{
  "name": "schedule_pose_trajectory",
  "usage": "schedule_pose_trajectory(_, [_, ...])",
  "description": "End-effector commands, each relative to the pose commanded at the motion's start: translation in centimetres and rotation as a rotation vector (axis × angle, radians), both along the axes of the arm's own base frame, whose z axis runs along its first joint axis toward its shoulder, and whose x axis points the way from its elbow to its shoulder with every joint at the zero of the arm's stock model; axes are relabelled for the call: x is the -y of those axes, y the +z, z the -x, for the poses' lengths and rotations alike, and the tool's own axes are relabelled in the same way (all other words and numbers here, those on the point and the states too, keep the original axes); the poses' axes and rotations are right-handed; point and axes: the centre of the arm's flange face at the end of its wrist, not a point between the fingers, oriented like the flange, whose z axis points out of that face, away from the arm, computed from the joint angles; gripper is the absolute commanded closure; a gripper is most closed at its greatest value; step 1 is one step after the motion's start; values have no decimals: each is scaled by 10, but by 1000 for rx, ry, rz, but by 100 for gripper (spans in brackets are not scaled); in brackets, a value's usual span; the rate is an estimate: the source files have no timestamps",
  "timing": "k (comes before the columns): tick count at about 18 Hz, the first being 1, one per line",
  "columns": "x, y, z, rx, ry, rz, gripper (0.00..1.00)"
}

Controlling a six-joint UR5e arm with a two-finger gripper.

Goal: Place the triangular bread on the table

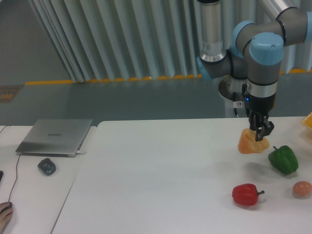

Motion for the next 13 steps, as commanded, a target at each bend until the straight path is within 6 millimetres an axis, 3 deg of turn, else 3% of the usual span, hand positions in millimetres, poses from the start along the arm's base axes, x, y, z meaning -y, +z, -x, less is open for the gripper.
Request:
schedule_pose_trajectory(5, [0, -2, 5, -6, 26, -5, 0])
schedule_pose_trajectory(10, [1, 10, 14, -34, -15, -20, 0])
schedule_pose_trajectory(13, [12, 18, 41, -52, -30, -27, 0])
